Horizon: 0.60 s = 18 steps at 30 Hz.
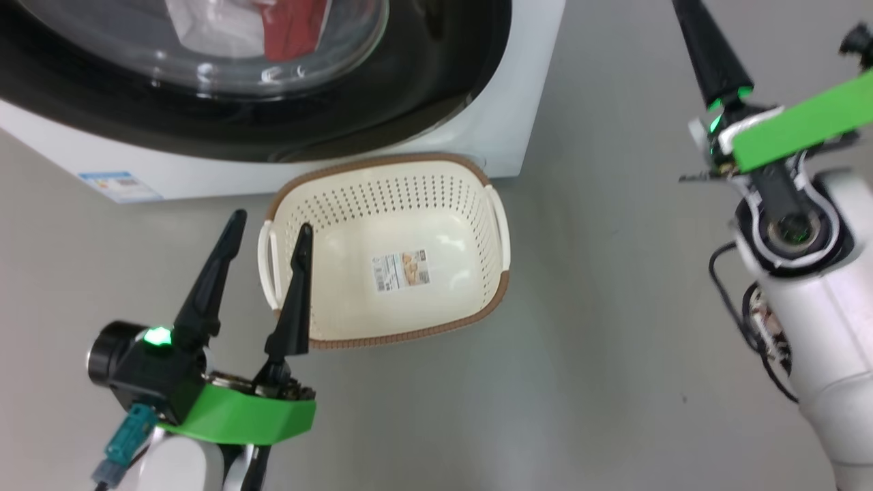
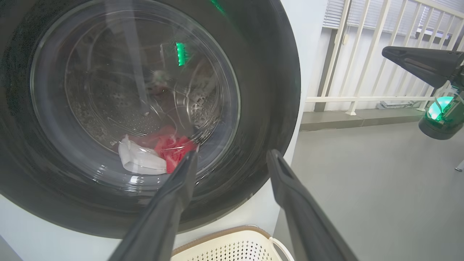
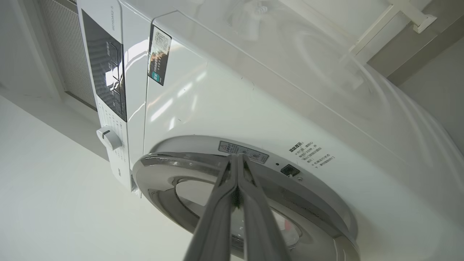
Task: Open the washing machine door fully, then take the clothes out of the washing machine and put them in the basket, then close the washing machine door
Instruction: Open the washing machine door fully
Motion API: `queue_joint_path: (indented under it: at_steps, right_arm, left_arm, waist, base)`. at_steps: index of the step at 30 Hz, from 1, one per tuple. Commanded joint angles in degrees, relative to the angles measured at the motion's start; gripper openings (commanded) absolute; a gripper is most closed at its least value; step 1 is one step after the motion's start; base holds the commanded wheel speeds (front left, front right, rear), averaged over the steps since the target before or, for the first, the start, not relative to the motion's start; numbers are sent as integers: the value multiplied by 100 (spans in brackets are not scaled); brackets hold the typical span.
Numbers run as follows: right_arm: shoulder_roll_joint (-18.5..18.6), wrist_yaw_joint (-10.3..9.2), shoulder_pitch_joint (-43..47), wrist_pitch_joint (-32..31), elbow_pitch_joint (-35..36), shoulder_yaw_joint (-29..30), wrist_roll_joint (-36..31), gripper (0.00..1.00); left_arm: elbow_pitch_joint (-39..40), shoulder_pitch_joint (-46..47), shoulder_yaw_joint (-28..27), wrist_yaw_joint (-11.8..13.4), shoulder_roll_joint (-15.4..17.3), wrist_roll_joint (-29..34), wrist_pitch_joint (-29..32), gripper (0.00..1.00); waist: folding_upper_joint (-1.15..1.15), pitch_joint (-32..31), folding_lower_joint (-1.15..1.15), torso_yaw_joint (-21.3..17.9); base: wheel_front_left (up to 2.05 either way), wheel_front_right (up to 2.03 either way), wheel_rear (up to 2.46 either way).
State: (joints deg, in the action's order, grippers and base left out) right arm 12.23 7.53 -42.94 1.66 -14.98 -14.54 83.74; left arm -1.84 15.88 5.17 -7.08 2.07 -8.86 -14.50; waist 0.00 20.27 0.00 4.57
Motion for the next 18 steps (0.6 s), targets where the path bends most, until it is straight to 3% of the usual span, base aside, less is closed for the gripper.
queue_joint_path:
  at_steps: [1,10,18]
  right_arm:
    - [-5,-4,-246,-232,178,-70,338,0]
    - [-16,-4,-922,-1285,-46,171,1244,0]
    - [-24,-4,-1408,-2093,-306,474,1486,0]
  left_arm:
    - [223,189,-141,-21,81,-107,-50,100]
    - [448,394,-74,-33,81,-178,-50,100]
    - [480,443,17,-39,81,-202,-50,100]
  waist:
    - [0,290,0,139]
    - [0,764,0,322]
    - [0,1110,0,548]
  base:
    - [0,0,0]
    - [0,0,0]
    - [0,0,0]
